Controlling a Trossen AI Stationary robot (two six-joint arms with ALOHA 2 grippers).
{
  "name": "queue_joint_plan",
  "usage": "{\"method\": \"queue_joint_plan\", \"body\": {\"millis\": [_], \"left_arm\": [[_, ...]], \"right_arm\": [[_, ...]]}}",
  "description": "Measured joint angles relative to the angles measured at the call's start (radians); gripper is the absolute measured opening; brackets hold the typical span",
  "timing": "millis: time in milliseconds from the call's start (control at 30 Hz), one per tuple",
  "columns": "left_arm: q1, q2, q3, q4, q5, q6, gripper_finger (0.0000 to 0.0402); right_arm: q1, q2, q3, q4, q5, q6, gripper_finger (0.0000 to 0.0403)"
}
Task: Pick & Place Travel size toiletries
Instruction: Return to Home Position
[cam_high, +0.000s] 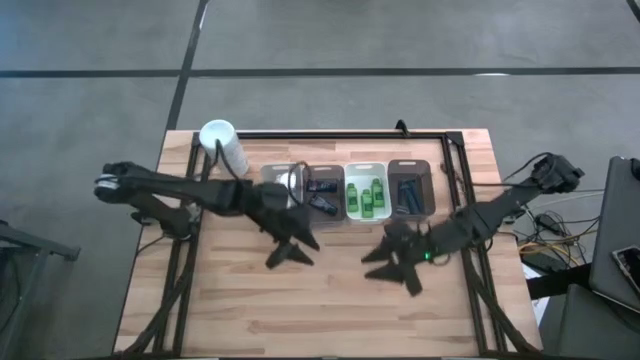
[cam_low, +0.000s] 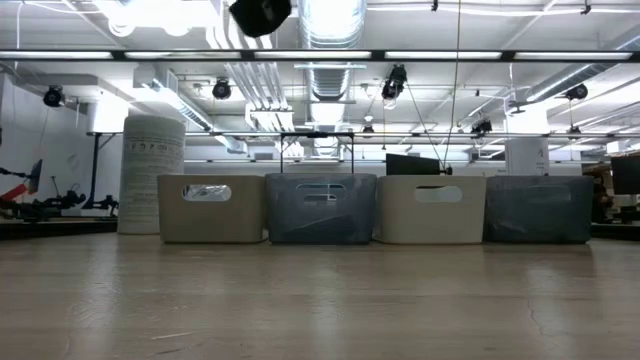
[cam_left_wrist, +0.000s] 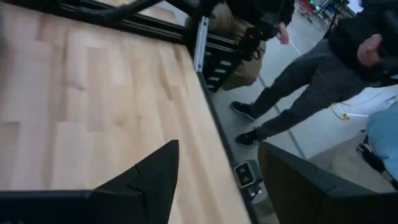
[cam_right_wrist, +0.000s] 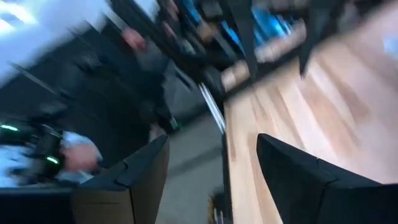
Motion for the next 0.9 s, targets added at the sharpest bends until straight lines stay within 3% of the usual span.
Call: {"method": "queue_joint_plan", "body": {"millis": [167, 233, 367, 433, 600, 900], "left_arm": [[0.146, -0.123, -0.106, 0.02, 0.032, 0.076, 0.0223], [0.223, -0.174, -0.158, 0.07, 0.065, 0.091, 0.0222], [0.384, -0.28, -0.275, 0.258, 0.271, 0.084, 0.0221], [0.452, -0.327, -0.339, 0.327, 0.321, 0.066, 0.022], [0.548, -0.442, -0.51, 0.482, 0.315, 0.063, 0.022], [0.554, -0.59, -0.845, 0.881, 0.165, -0.035, 0.022]], "right_arm": [[-0.146, -0.157, -0.261, 0.341, -0.091, -0.101, 0.0252], [-0.195, -0.232, -0.352, 0.378, -0.1, -0.121, 0.0259], [-0.27, -0.393, -0.488, 0.379, -0.095, -0.165, 0.0273], [-0.294, -0.462, -0.545, 0.381, -0.096, -0.173, 0.028], [-0.315, -0.603, -0.672, 0.4, -0.095, -0.227, 0.0296], [-0.315, -0.714, -0.85, 0.558, -0.095, -0.284, 0.0324]]}}
